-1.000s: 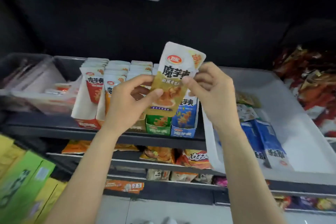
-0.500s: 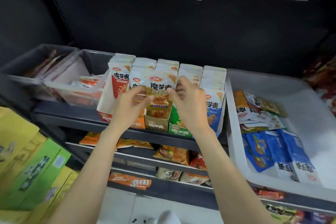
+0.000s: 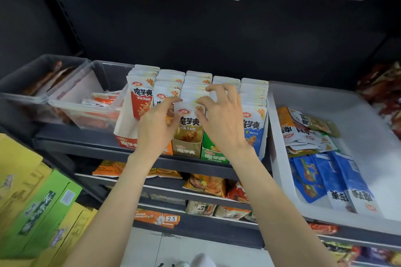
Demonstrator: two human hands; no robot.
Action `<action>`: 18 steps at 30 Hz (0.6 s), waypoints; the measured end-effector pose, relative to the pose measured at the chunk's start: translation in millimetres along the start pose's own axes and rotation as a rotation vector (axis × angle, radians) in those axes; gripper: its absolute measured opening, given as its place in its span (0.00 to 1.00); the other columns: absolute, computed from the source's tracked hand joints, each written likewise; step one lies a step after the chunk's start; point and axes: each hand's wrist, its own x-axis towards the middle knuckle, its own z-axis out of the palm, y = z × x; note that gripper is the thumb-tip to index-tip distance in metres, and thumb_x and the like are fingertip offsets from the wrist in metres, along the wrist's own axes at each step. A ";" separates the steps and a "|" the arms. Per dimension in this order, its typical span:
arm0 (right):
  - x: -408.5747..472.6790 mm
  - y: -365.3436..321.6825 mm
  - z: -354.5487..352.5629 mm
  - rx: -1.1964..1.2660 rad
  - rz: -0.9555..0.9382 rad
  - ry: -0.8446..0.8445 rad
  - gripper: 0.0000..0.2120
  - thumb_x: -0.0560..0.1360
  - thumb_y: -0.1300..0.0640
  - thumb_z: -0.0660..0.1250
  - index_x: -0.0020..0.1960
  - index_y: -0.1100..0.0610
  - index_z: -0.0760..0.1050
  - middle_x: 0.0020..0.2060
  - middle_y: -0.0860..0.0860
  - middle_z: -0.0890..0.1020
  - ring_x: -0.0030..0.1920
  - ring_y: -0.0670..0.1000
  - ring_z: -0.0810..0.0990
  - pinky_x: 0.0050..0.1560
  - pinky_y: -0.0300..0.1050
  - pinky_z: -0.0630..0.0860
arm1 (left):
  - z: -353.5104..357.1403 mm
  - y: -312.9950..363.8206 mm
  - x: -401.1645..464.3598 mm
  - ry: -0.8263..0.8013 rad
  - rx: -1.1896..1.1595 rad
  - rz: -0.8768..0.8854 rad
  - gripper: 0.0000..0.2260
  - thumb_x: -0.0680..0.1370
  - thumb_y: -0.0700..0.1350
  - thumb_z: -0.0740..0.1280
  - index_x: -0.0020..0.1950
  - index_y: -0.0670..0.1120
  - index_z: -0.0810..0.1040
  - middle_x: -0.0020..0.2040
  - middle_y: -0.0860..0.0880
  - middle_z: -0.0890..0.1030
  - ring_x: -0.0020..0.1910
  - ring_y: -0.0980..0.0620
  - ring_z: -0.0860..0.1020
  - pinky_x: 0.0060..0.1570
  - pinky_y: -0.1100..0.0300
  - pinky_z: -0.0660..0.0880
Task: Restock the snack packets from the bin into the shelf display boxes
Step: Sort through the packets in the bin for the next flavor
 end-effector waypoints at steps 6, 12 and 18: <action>-24.7 29.4 -76.8 0.374 0.109 0.061 0.10 0.76 0.55 0.65 0.55 0.55 0.80 0.54 0.48 0.79 0.59 0.48 0.73 0.58 0.32 0.65 | 0.1 46.5 0.0 0.235 -0.001 0.385 0.11 0.76 0.41 0.66 0.58 0.43 0.79 0.53 0.46 0.81 0.54 0.49 0.75 0.53 0.64 0.68; -83.0 131.2 -160.1 0.209 0.363 -0.125 0.08 0.75 0.60 0.69 0.52 0.51 0.81 0.47 0.41 0.79 0.51 0.40 0.76 0.53 0.24 0.65 | 31.1 145.7 1.2 -0.148 -0.388 0.796 0.07 0.77 0.43 0.64 0.51 0.45 0.81 0.44 0.51 0.82 0.45 0.50 0.78 0.45 0.55 0.75; -112.7 220.2 -177.7 -0.260 0.634 -0.667 0.10 0.76 0.52 0.65 0.53 0.56 0.80 0.51 0.53 0.83 0.54 0.55 0.79 0.54 0.46 0.74 | 104.7 220.8 17.8 -0.639 -0.239 0.795 0.08 0.76 0.51 0.66 0.54 0.51 0.78 0.50 0.55 0.80 0.52 0.53 0.75 0.48 0.55 0.73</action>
